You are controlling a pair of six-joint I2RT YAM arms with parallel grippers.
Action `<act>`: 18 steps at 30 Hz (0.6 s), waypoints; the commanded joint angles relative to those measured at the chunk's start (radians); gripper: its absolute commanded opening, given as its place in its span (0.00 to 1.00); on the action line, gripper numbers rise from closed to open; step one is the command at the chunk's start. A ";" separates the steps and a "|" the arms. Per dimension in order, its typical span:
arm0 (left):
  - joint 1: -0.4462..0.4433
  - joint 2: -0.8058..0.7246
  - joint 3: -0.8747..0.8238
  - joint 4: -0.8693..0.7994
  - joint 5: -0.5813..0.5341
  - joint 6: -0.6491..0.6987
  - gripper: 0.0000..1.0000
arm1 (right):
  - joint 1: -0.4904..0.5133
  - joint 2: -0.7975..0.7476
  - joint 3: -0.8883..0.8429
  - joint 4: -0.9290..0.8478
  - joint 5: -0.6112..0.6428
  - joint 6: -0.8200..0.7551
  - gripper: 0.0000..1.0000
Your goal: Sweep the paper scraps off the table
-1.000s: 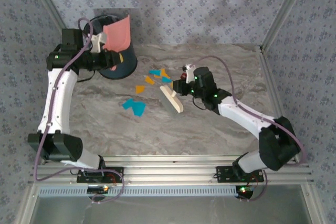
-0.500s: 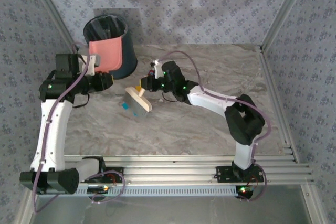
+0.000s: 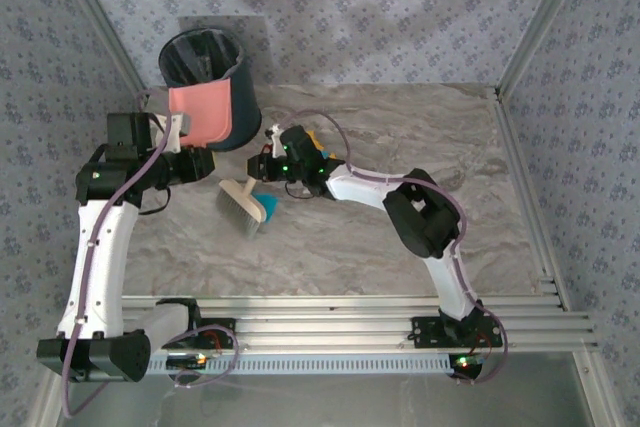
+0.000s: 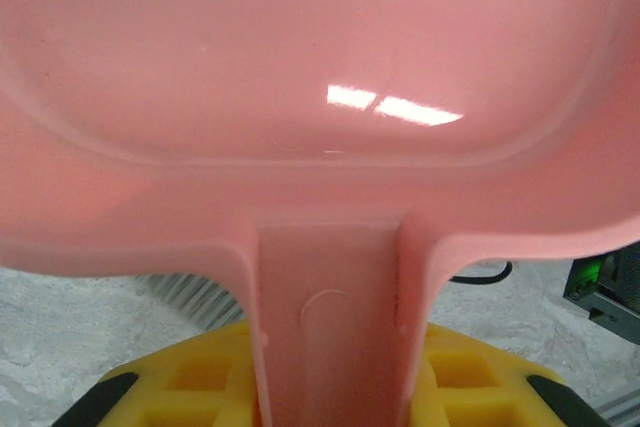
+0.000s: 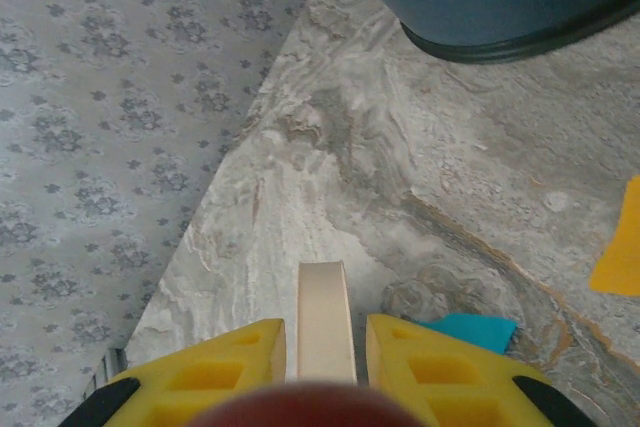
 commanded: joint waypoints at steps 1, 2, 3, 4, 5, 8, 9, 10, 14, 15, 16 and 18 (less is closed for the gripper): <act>-0.001 -0.022 -0.007 0.011 0.004 -0.001 0.00 | -0.014 0.011 0.039 0.013 0.038 0.018 0.00; -0.001 -0.024 -0.010 0.009 0.004 -0.001 0.00 | -0.023 0.010 0.031 0.009 0.047 0.018 0.00; -0.001 -0.024 -0.013 0.009 0.005 -0.002 0.00 | -0.032 0.007 0.023 0.006 0.053 0.020 0.00; -0.001 -0.026 -0.017 0.009 0.005 -0.003 0.00 | -0.043 0.003 0.011 0.004 0.060 0.020 0.00; -0.001 -0.024 -0.020 0.009 0.005 -0.003 0.00 | -0.053 -0.003 0.000 0.000 0.072 0.018 0.00; -0.001 -0.024 -0.030 0.009 0.008 -0.007 0.00 | -0.083 -0.028 -0.040 -0.010 0.107 0.009 0.00; -0.002 -0.024 -0.034 0.011 0.011 -0.009 0.00 | -0.093 -0.034 -0.052 -0.009 0.113 0.008 0.00; -0.003 -0.024 -0.038 0.012 0.014 -0.010 0.00 | -0.101 -0.042 -0.064 -0.011 0.120 0.008 0.00; -0.008 -0.021 -0.049 0.020 0.025 -0.019 0.00 | -0.138 -0.078 -0.114 -0.023 0.153 -0.004 0.00; -0.010 -0.020 -0.051 0.020 0.025 -0.018 0.00 | -0.147 -0.088 -0.126 -0.025 0.162 -0.007 0.00; -0.014 -0.020 -0.052 0.020 0.027 -0.018 0.00 | -0.157 -0.098 -0.140 -0.026 0.169 -0.010 0.00; -0.019 -0.017 -0.057 0.023 0.031 -0.018 0.00 | -0.178 -0.117 -0.164 -0.038 0.184 -0.015 0.00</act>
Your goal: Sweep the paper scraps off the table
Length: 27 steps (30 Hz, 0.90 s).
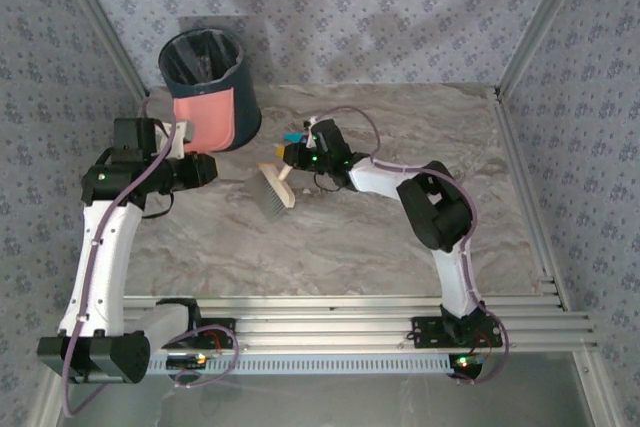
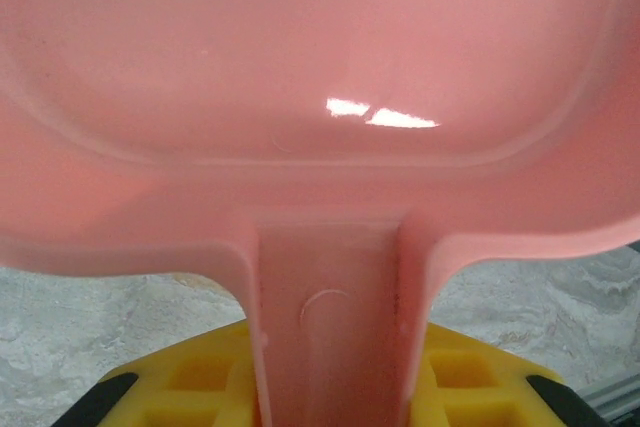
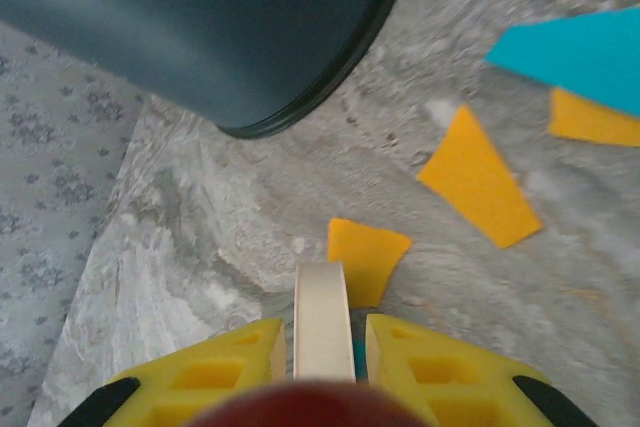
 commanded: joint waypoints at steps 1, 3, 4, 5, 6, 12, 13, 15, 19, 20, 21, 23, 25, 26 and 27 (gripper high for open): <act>-0.012 -0.011 -0.004 0.022 0.028 -0.004 0.00 | -0.033 -0.068 -0.042 -0.034 0.072 -0.028 0.00; -0.020 -0.010 -0.009 0.026 0.035 -0.004 0.00 | -0.056 -0.091 -0.069 -0.044 0.087 -0.036 0.00; -0.026 -0.007 -0.012 0.027 0.040 -0.003 0.00 | -0.069 -0.104 -0.085 -0.050 0.094 -0.040 0.00; -0.034 -0.004 -0.015 0.027 0.044 -0.001 0.00 | -0.080 -0.119 -0.100 -0.058 0.104 -0.048 0.00; -0.041 -0.003 -0.016 0.028 0.045 0.001 0.00 | -0.092 -0.132 -0.114 -0.067 0.113 -0.057 0.00; -0.106 0.020 -0.032 0.028 0.024 0.020 0.00 | -0.158 -0.235 -0.230 -0.122 0.173 -0.129 0.00; -0.119 0.026 -0.033 0.026 0.017 0.023 0.00 | -0.168 -0.255 -0.253 -0.133 0.190 -0.141 0.00; -0.146 0.039 -0.033 0.020 0.006 0.031 0.00 | -0.188 -0.287 -0.283 -0.154 0.208 -0.164 0.00; -0.194 0.067 -0.032 0.016 -0.017 0.048 0.00 | -0.220 -0.356 -0.338 -0.207 0.260 -0.224 0.00; -0.206 0.075 -0.033 0.015 -0.026 0.051 0.00 | -0.226 -0.372 -0.348 -0.220 0.276 -0.237 0.00; -0.216 0.084 -0.032 0.014 -0.033 0.055 0.00 | -0.232 -0.387 -0.356 -0.233 0.291 -0.251 0.00; -0.234 0.099 -0.030 0.010 -0.047 0.063 0.00 | -0.240 -0.409 -0.362 -0.260 0.318 -0.276 0.00; -0.250 0.114 -0.030 0.004 -0.053 0.077 0.00 | -0.244 -0.427 -0.360 -0.291 0.352 -0.294 0.00; -0.259 0.120 -0.031 0.003 -0.057 0.085 0.00 | -0.244 -0.437 -0.356 -0.317 0.374 -0.297 0.00; -0.268 0.127 -0.031 0.003 -0.061 0.092 0.00 | -0.245 -0.445 -0.353 -0.335 0.388 -0.296 0.00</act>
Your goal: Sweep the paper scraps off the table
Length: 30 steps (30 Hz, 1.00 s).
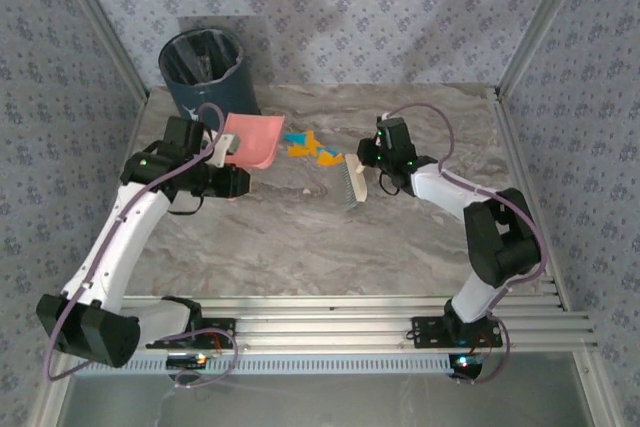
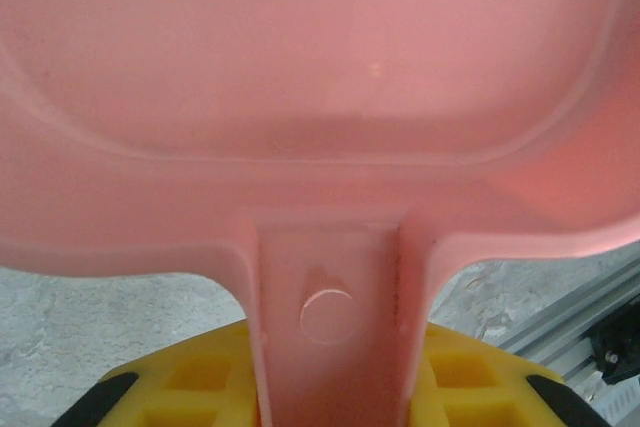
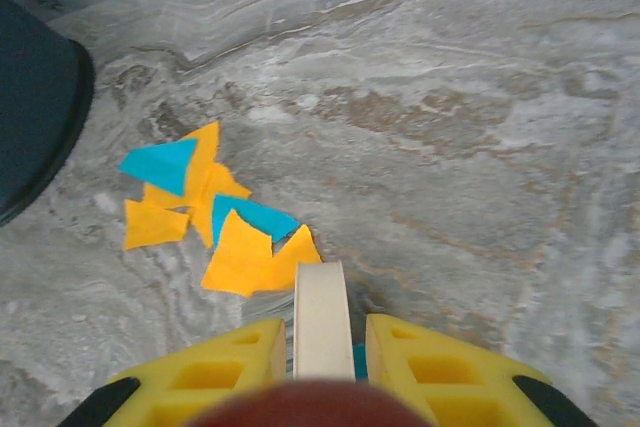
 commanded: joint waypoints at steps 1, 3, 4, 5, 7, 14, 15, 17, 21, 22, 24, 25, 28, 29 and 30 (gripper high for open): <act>-0.030 0.015 0.007 -0.007 -0.022 0.049 0.00 | -0.009 -0.034 -0.007 -0.144 0.124 -0.072 0.00; -0.052 0.030 0.005 -0.012 -0.033 0.065 0.00 | -0.010 -0.048 -0.004 -0.164 0.145 -0.063 0.00; -0.061 0.038 0.006 -0.017 -0.038 0.070 0.00 | -0.010 -0.056 -0.004 -0.163 0.144 -0.062 0.00; -0.073 0.049 0.008 -0.023 -0.046 0.081 0.00 | -0.011 -0.064 -0.004 -0.160 0.144 -0.062 0.00; -0.093 0.066 0.011 -0.033 -0.063 0.094 0.00 | -0.011 -0.080 -0.004 -0.140 0.101 -0.070 0.00; -0.151 0.104 -0.004 -0.044 -0.161 0.130 0.00 | -0.017 -0.184 -0.029 -0.023 -0.073 -0.115 0.00; -0.161 0.111 -0.008 -0.046 -0.179 0.133 0.00 | -0.016 -0.201 -0.031 -0.021 -0.070 -0.110 0.00; -0.182 0.132 -0.008 -0.056 -0.211 0.142 0.00 | -0.018 -0.230 -0.033 -0.033 -0.047 -0.106 0.00; -0.235 0.186 0.001 -0.080 -0.248 0.164 0.00 | -0.019 -0.280 -0.044 -0.087 0.057 -0.139 0.00; -0.248 0.200 0.004 -0.088 -0.254 0.169 0.00 | -0.020 -0.290 -0.046 -0.105 0.088 -0.143 0.00; -0.277 0.232 0.010 -0.102 -0.261 0.182 0.00 | -0.020 -0.313 -0.049 -0.141 0.149 -0.172 0.00; -0.291 0.243 0.013 -0.106 -0.263 0.186 0.00 | -0.019 -0.322 -0.051 -0.156 0.172 -0.191 0.00; -0.333 0.282 0.017 -0.110 -0.262 0.200 0.00 | -0.020 -0.351 -0.062 -0.212 0.249 -0.246 0.00; -0.349 0.296 0.018 -0.110 -0.260 0.206 0.00 | -0.022 -0.361 -0.066 -0.230 0.272 -0.264 0.00; -0.364 0.312 0.023 -0.113 -0.258 0.213 0.00 | -0.023 -0.370 -0.071 -0.247 0.297 -0.278 0.00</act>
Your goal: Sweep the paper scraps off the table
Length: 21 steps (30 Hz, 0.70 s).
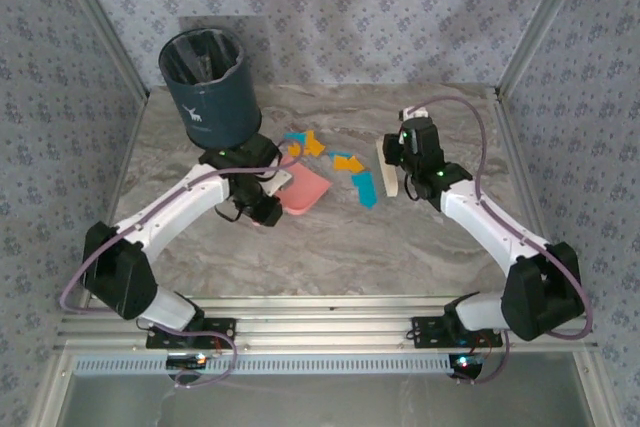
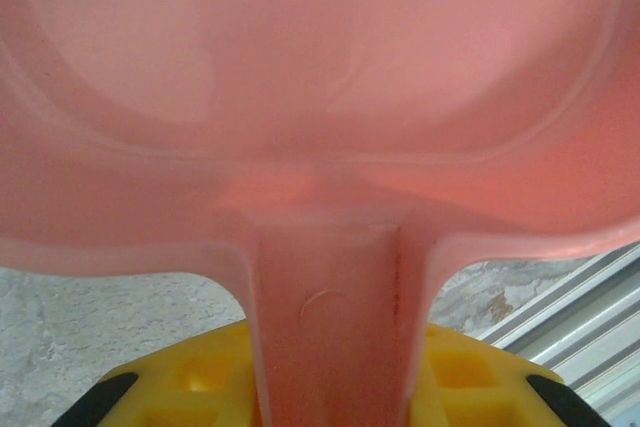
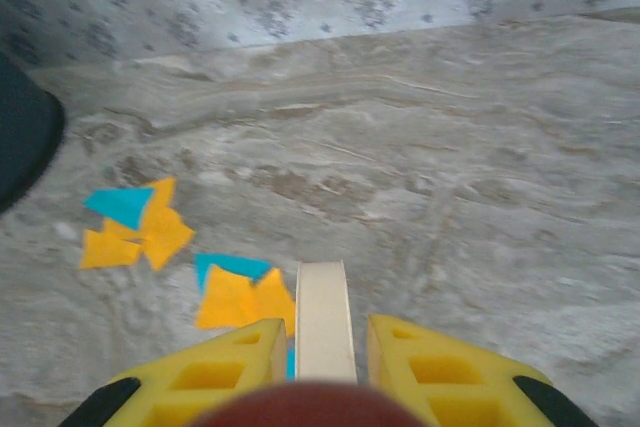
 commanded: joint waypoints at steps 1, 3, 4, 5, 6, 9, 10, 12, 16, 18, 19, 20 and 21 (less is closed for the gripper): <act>-0.044 0.040 0.035 -0.039 -0.011 0.046 0.00 | -0.011 -0.048 -0.015 -0.087 0.148 -0.085 0.00; -0.065 0.077 0.050 -0.049 -0.014 0.059 0.00 | -0.018 -0.051 -0.015 -0.119 0.206 -0.107 0.00; -0.072 0.095 0.059 -0.054 -0.015 0.064 0.00 | -0.019 -0.051 -0.015 -0.126 0.224 -0.119 0.00; -0.077 0.114 0.069 -0.061 -0.015 0.067 0.00 | -0.022 -0.049 -0.016 -0.129 0.245 -0.135 0.00; -0.082 0.135 0.080 -0.066 -0.014 0.071 0.00 | -0.022 -0.046 -0.018 -0.130 0.269 -0.145 0.00; -0.090 0.192 0.118 -0.079 0.003 0.070 0.00 | -0.026 -0.035 -0.024 -0.116 0.313 -0.174 0.00; -0.095 0.210 0.127 -0.080 0.015 0.072 0.00 | -0.027 -0.029 -0.024 -0.111 0.326 -0.178 0.00; -0.110 0.247 0.155 -0.085 0.028 0.076 0.00 | -0.028 -0.012 -0.023 -0.096 0.343 -0.183 0.00; -0.129 0.325 0.210 -0.096 0.061 0.081 0.00 | -0.029 0.028 -0.014 -0.059 0.338 -0.202 0.00; -0.135 0.363 0.237 -0.109 0.067 0.085 0.00 | -0.027 0.051 -0.002 -0.050 0.330 -0.209 0.00; -0.135 0.382 0.249 -0.119 0.071 0.089 0.00 | -0.026 0.061 0.003 -0.045 0.319 -0.212 0.00; -0.135 0.400 0.265 -0.128 0.071 0.091 0.00 | -0.025 0.069 0.006 -0.034 0.308 -0.220 0.00; -0.135 0.419 0.278 -0.138 0.073 0.094 0.00 | -0.023 0.079 0.011 -0.027 0.295 -0.225 0.00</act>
